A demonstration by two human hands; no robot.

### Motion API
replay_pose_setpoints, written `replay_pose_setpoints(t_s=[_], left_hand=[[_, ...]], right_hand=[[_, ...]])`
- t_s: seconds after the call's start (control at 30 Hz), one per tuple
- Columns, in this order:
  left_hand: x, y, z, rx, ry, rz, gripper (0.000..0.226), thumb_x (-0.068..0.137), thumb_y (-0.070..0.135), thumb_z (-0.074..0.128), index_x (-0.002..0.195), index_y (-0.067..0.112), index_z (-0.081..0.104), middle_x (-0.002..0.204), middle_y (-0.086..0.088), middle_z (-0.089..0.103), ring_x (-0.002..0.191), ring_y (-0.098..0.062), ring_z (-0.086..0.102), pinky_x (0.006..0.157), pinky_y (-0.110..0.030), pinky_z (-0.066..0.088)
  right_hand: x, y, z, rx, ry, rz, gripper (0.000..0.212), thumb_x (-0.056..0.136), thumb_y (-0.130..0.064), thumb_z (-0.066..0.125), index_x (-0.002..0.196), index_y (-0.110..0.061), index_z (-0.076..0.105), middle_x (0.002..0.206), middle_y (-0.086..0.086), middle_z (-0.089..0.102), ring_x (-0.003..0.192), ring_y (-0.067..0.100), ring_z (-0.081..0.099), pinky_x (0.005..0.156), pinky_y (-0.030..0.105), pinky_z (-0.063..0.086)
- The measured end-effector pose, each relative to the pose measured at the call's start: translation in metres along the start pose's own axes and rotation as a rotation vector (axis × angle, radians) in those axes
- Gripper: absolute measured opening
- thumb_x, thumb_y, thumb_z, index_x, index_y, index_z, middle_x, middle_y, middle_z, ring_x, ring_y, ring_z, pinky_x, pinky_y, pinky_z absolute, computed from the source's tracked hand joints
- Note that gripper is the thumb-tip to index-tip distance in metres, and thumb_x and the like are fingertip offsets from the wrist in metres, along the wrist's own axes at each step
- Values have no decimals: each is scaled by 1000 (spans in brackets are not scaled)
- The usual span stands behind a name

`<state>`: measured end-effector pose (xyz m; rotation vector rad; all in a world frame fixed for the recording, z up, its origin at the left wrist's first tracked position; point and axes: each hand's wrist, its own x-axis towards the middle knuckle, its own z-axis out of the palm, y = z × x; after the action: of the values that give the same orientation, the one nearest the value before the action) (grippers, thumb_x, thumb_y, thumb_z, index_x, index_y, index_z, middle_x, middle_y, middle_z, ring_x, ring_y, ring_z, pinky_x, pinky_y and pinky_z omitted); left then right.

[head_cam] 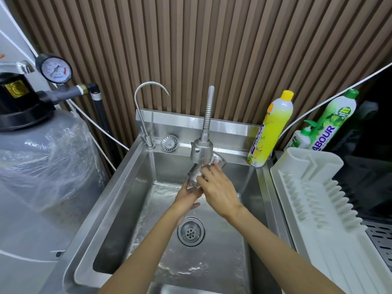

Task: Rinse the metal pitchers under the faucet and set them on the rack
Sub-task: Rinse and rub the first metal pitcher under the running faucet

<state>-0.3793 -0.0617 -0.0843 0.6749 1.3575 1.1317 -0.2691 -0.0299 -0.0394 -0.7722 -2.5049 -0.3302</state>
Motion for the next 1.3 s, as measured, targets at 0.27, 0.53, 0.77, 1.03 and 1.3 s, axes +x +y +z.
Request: replay_pose_setpoints(t_s=[0.27, 0.53, 0.77, 1.03, 1.3], left_hand=[[0, 1, 0, -119, -44, 68, 42, 85, 14, 66, 123, 23, 49, 120, 5, 61, 112, -11, 55, 96, -32, 43], [0, 3, 3, 196, 57, 353, 89, 63, 1, 81, 134, 30, 36, 117, 10, 61, 105, 4, 57, 89, -13, 43], [-6, 16, 6, 559, 372, 603, 98, 64, 11, 82, 145, 17, 26, 125, -1, 34, 121, -18, 41, 105, -18, 30], [-17, 12, -6, 818, 507, 307, 101, 56, 72, 68, 138, 23, 36, 120, -9, 43, 119, -27, 44, 97, -44, 42], [-14, -6, 11, 507, 270, 100, 66, 64, 73, 60, 101, 19, 61, 100, 1, 68, 94, -16, 61, 70, -20, 41]], right_hand=[[-12, 12, 8, 666, 145, 822, 10, 87, -9, 61, 94, -2, 62, 104, 10, 62, 78, 12, 55, 71, 7, 45], [-31, 10, 14, 1387, 300, 1078, 10, 88, -6, 58, 81, -5, 52, 118, 9, 65, 105, 13, 63, 95, 28, 46], [-28, 2, 20, 1977, 245, 1123, 15, 91, -6, 50, 77, -8, 47, 100, 17, 61, 95, 27, 63, 99, 37, 46], [-26, 2, 13, 1483, 35, 1237, 16, 87, -23, 62, 84, -8, 59, 81, 9, 71, 61, 21, 71, 58, 28, 59], [1, 26, -26, 537, -303, 1002, 42, 81, -41, 65, 67, -1, 63, 70, 13, 71, 62, 30, 68, 67, 39, 56]])
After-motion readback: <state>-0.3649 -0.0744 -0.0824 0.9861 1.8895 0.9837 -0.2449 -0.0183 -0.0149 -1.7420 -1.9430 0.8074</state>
